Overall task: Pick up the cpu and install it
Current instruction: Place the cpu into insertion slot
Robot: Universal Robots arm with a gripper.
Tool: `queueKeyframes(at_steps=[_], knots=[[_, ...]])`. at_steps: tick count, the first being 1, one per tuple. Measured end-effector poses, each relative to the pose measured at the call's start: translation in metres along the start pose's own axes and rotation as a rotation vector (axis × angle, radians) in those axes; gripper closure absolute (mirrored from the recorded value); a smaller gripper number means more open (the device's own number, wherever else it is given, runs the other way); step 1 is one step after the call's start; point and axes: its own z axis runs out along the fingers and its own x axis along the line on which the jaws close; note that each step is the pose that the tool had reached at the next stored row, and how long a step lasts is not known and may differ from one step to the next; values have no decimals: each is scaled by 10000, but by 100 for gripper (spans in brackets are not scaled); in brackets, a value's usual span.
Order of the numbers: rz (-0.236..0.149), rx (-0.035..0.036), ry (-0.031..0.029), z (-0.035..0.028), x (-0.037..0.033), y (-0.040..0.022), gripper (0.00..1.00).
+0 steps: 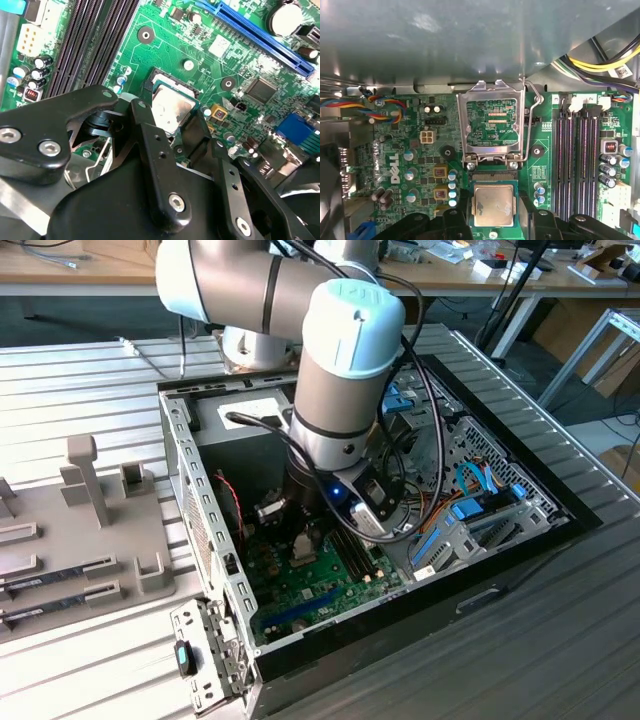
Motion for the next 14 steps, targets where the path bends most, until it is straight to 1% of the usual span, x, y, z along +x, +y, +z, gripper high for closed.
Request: queueKeyframes(at_steps=[3,6,12,14], knots=[[-4,1,0,14,-2,-2,53],[-6,1,0,24,-2,-28,53],[-8,-1,0,55,-15,-23,53],[-8,-10,-1,67,-1,-21,53]])
